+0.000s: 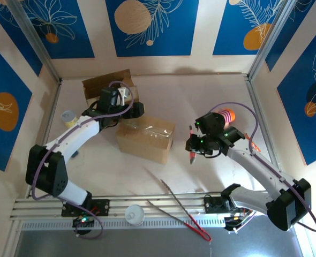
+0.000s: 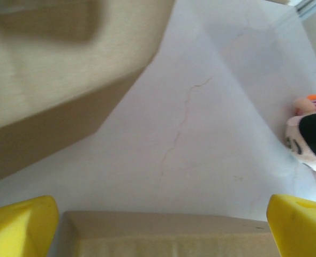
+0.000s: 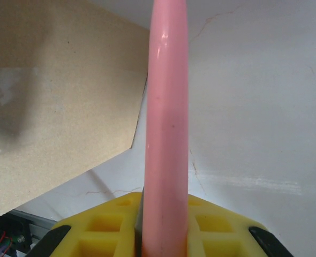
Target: Unpack the express box
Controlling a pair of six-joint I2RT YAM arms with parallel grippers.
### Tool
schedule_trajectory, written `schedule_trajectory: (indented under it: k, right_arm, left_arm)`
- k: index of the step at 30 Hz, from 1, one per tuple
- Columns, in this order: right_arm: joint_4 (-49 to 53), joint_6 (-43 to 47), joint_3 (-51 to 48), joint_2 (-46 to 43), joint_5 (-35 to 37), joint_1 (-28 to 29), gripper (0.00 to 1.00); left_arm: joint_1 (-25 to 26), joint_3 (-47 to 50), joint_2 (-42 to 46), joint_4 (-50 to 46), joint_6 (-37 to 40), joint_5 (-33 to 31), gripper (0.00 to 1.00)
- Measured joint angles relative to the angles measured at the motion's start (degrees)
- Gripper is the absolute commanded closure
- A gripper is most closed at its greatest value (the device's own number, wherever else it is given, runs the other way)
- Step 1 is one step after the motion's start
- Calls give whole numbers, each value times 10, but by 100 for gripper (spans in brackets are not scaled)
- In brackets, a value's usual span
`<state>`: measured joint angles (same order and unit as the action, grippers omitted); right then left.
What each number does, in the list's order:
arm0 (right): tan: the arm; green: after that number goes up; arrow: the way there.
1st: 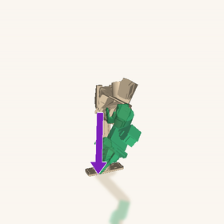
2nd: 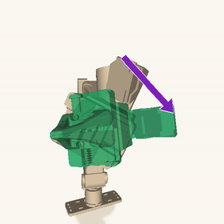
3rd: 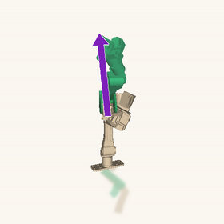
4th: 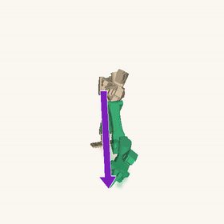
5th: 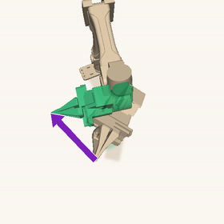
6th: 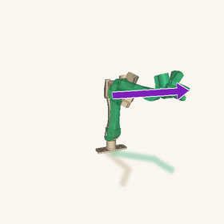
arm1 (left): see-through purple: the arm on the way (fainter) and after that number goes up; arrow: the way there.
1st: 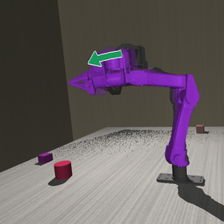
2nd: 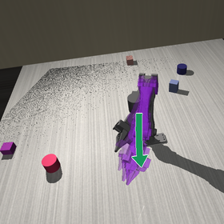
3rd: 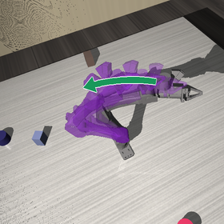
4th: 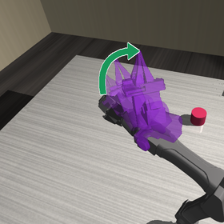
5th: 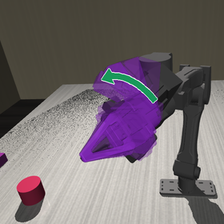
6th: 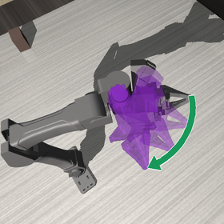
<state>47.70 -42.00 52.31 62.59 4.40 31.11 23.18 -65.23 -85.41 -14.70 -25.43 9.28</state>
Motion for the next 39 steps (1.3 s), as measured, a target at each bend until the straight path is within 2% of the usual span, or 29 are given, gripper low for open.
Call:
schedule_trajectory:
  k: [7,17,28,39]
  right_arm:
    - [-7,-6,-17,-5,-9,-1,100]
    - [-11,-9,-17,-5,-15,-1,100]
    - [-15,-10,-17,-5,-17,-1,100]
    - [-19,-10,-17,-5,-19,-1,100]
  left_arm:
    - [0,48,75,9,4,-36,0]
    - [6,101,78,36,3,-61,0]
    - [52,143,115,37,-2,-150,1]
    - [75,220,126,158,-25,-196,2]
